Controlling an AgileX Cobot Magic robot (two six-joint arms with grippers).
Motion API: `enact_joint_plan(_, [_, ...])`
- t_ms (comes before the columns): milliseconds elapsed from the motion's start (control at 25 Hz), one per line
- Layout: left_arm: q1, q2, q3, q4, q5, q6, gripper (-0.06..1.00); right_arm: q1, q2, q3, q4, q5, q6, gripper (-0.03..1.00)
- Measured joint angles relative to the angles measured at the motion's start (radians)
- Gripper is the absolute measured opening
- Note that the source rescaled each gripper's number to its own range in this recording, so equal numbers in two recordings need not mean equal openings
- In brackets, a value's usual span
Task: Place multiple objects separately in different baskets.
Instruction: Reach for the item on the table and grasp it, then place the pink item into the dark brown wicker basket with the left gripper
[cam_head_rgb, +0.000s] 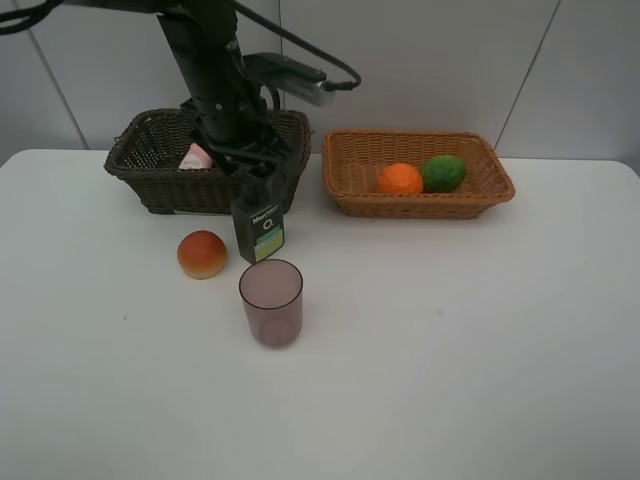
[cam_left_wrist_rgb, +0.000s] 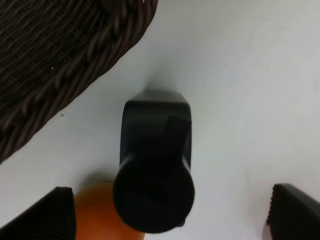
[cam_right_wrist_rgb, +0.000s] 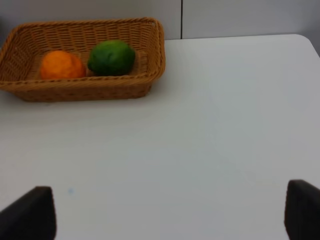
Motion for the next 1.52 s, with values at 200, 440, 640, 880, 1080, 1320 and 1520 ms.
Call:
enact_joint_plan(200, [0.000, 0.047, -0.005, 0.034, -0.027, -0.002, 0.99, 0.000, 0.000, 0.000, 0.000, 0.000, 0.000, 0.97])
enact_joint_plan(440, [0.000, 0.084, -0.005, 0.030, -0.079, -0.003, 0.99, 0.000, 0.000, 0.000, 0.001, 0.000, 0.000, 0.97])
enact_joint_plan(640, [0.000, 0.109, -0.005, 0.026, -0.088, -0.003, 0.99, 0.000, 0.000, 0.000, 0.001, 0.000, 0.000, 0.97])
enact_joint_plan(880, [0.000, 0.137, -0.005, 0.026, -0.092, -0.003, 0.93, 0.000, 0.000, 0.000, 0.001, 0.000, 0.000, 0.97])
enact_joint_plan(1080, [0.000, 0.139, -0.005, 0.031, -0.096, -0.003, 0.46, 0.000, 0.000, 0.000, 0.001, 0.000, 0.000, 0.97])
enact_joint_plan(1320, [0.000, 0.139, -0.006, 0.035, -0.103, -0.003, 0.48, 0.000, 0.000, 0.000, 0.001, 0.000, 0.000, 0.97])
enact_joint_plan(1520, [0.000, 0.139, -0.006, 0.035, -0.107, -0.003, 0.48, 0.000, 0.000, 0.000, 0.001, 0.000, 0.000, 0.97])
